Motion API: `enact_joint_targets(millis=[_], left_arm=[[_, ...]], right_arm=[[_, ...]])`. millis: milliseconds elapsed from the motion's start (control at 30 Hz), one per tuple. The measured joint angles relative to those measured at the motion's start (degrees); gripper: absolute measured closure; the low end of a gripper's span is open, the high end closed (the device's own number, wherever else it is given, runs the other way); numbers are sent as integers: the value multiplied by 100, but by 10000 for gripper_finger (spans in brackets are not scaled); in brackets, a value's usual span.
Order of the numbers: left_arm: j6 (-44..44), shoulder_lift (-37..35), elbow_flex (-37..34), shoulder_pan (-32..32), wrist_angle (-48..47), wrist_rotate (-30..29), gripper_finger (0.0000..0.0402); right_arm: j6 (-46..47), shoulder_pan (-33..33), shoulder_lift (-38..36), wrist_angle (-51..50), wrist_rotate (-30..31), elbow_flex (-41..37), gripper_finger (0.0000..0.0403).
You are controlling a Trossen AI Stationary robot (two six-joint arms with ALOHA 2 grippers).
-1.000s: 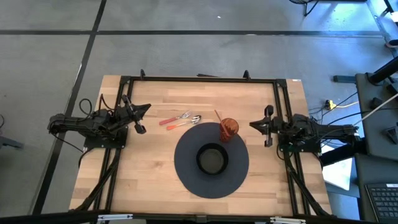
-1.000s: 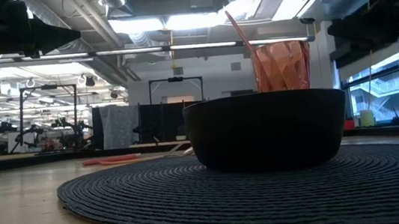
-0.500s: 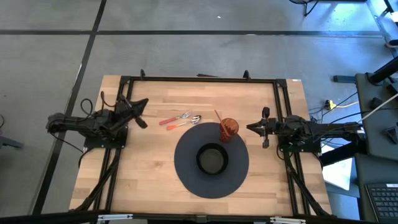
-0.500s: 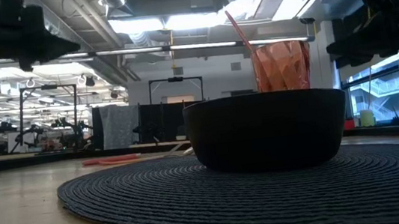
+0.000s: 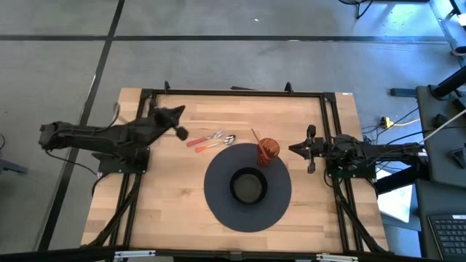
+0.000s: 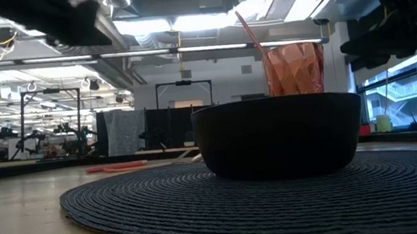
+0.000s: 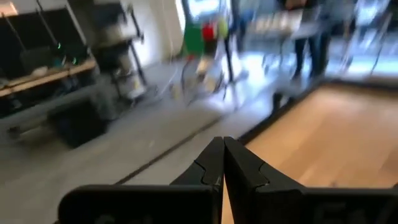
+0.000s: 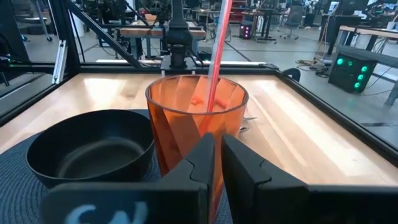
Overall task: Pick & Place Utensil
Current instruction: Put the pink fork into the black bowl
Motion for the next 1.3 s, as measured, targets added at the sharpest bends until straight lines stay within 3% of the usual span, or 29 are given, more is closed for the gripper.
enact_joint_targets(millis=[67, 233, 433, 500, 600, 767, 933, 1300], left_arm=[[-349, 578, 513, 391, -816, 405, 398], [-887, 2021, 1598, 1500, -2583, 2046, 398], [-412, 3253, 2134, 2300, -3021, 4513, 398], [-269, 3547, 2240, 2360, -3034, 5008, 398], [-253, 3865, 2382, 2322, -3238, 5055, 398], [-313, 4296, 2533, 2050, -3594, 4432, 381], [-23, 4711, 2649, 1744, -4087, 4397, 338], [706, 5234, 2653, 1212, -3836, 4083, 243]], right_arm=[[-24, 1, 0, 0, 9, 0, 372], [-179, -1, 0, 0, 240, 0, 372], [-405, 1, 0, -37, 450, 0, 372], [-405, -1, 0, -6, 452, 0, 372], [-343, 1, 2, -47, 407, 0, 372], [-101, 1, 4, -85, 30, 0, 372], [66, 1, 0, 184, 44, 0, 372], [357, 1, 0, 385, 42, 0, 372]])
